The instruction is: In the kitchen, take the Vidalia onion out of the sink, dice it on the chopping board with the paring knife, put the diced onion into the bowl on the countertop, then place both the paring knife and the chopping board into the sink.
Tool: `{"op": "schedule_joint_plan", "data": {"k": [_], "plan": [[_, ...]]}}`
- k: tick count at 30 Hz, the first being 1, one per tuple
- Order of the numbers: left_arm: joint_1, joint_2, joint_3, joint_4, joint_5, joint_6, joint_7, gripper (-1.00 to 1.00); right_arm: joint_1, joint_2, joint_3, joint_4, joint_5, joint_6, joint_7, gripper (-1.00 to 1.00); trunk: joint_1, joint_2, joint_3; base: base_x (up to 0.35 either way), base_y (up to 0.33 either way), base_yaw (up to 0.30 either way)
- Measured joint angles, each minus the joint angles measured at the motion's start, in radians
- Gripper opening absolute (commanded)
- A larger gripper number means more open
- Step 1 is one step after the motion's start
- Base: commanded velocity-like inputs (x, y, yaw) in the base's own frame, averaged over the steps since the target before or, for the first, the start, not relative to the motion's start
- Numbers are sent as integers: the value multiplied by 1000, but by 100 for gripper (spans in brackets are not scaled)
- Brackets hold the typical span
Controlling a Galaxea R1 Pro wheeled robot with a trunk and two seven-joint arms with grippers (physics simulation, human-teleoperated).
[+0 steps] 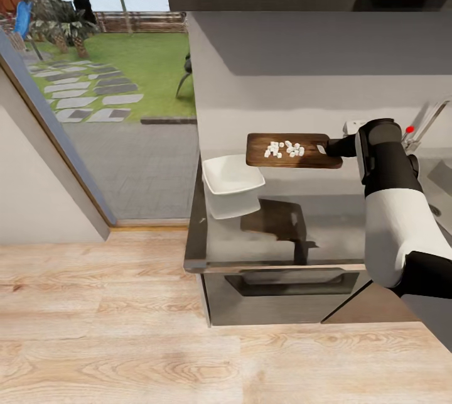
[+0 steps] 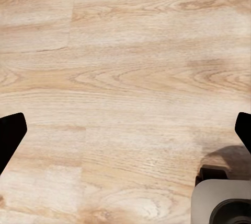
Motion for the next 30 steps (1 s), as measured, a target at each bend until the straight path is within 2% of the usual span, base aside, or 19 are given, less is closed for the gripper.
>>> {"op": "schedule_joint_plan", "data": {"k": [6, 7, 8, 9, 10, 11, 13, 14, 17, 28, 30], "plan": [[0, 0, 0, 0, 0, 1, 0, 100, 0, 3, 11, 0, 0, 2, 0, -100, 0, 0, 0, 0, 0, 0], [0, 0, 0, 0, 0, 1, 0, 100, 0, 13, 76, 2, 27, 0, -1, -100, 0, 0, 0, 0, 0, 0], [0, 0, 0, 0, 0, 1, 0, 100, 0, 16, 92, 0, -22, 6, 0, -100, 0, 0, 0, 0, 0, 0], [0, 0, 0, 0, 0, 1, 0, 100, 0, 17, 100, 0, -25, 6, -2, -100, 0, 0, 0, 0, 0, 0], [0, 0, 0, 0, 0, 1, 0, 100, 0, 21, 107, 0, 6, 3, -3, -100, 0, 0, 0, 0, 0, 0], [0, 0, 0, 0, 0, 1, 0, 100, 0, 29, 111, 0, 16, 3, -3, -100, 0, 0, 0, 0, 0, 0], [0, 0, 0, 0, 0, 1, 0, 100, 0, 43, 116, 0, -13, 6, -4, -100, 0, 0, 0, 0, 0, 0], [0, 0, 0, 0, 0, 1, 0, 100, 0, 51, 119, 0, 1, 5, -5, -100, 0, 0, 0, 0, 0, 0], [0, 0, 0, 0, 0, 1, 0, 100, 0, 64, 121, 0, 5, 5, -6, -100, 0, 0, 0, 0, 0, 0], [0, 0, 0, 0, 0, 1, 0, 100, -9, 68, 123, -2, 10, 6, -8, -100, 0, 0, 0, 0, 0, 0], [0, 0, 0, 0, 0, 1, 0, 100, -25, 67, 122, -2, 12, 7, -9, -100, 0, 0, 0, 0, 0, 0]]}}
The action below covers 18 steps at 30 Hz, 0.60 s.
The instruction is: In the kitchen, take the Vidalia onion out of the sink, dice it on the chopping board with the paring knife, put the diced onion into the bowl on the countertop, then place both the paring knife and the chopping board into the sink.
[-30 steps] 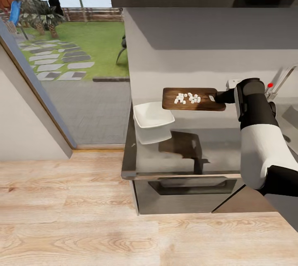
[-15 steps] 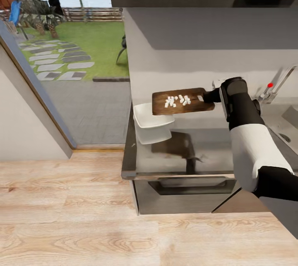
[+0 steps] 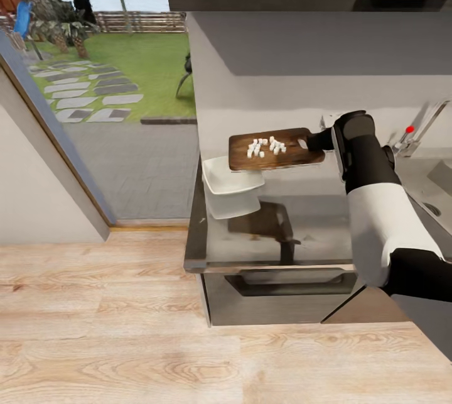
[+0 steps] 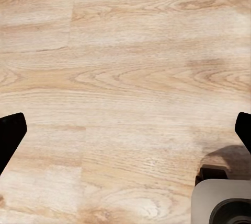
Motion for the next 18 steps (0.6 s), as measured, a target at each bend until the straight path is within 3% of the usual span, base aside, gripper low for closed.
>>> {"op": "schedule_joint_plan", "data": {"k": [10, 18], "plan": [[0, 0, 0, 0, 0, 0, 0, 100, -40, 0, 1, 0, -2, 1, -2, -100, 0, 0, 0, 0, 0, 0], [0, 0, 0, 0, 0, 0, 0, 100, -49, 2, 2, 0, 57, 1, -2, -100, 0, 0, 0, 0, 0, 0]]}}
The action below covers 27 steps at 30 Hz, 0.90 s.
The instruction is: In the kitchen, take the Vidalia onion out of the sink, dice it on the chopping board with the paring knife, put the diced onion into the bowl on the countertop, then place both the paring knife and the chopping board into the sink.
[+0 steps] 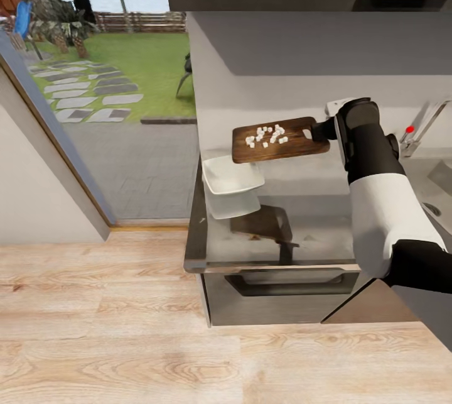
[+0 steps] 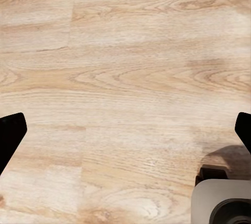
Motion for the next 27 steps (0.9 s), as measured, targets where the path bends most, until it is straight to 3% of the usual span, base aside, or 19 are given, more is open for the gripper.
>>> {"op": "schedule_joint_plan", "data": {"k": [6, 12, 23, 27], "plan": [[0, 0, 0, 0, 0, 0, 0, 100, 0, 6, 0, 0, 3, 0, 0, -100, 0, 0, 0, 0, 0, 0], [0, 0, 0, 0, 0, 0, 0, 100, 0, 11, 68, 0, 1, 0, 0, -100, 0, 0, 0, 0, 0, 0], [0, 0, 0, 0, 0, 0, 0, 100, 0, 11, 77, 1, 4, 0, 0, -100, 0, 0, 0, 0, 0, 0], [0, 0, 0, 0, 0, 0, 0, 100, 0, 13, 79, 1, 38, 0, 0, -100, 0, 0, 0, 0, 0, 0]]}}
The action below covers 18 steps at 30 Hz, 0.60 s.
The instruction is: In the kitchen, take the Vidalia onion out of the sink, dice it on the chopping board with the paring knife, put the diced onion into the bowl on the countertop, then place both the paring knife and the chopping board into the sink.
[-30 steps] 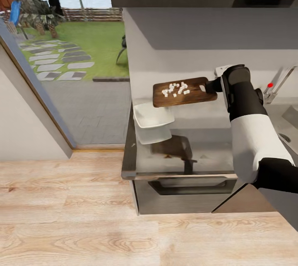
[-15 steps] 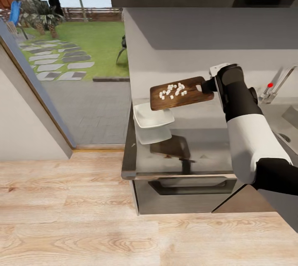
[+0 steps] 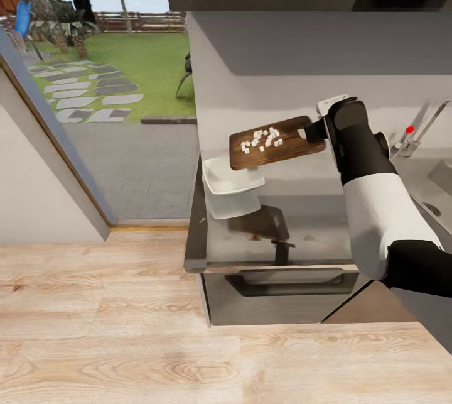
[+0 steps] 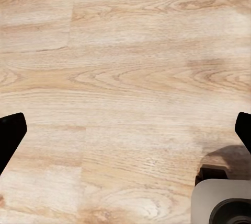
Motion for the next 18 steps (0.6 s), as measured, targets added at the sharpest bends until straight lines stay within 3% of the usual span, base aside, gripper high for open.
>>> {"op": "schedule_joint_plan", "data": {"k": [3, 18], "plan": [[0, 0, 0, 0, 0, 1, 0, 100, 0, 16, 4, 0, 61, 0, 1, -100, 0, 0, 0, 0, 0, 0], [0, 0, 0, 0, 0, 1, 0, 100, -1, 25, 5, -1, 90, 0, 1, -100, 0, 0, 0, 0, 0, 0]]}}
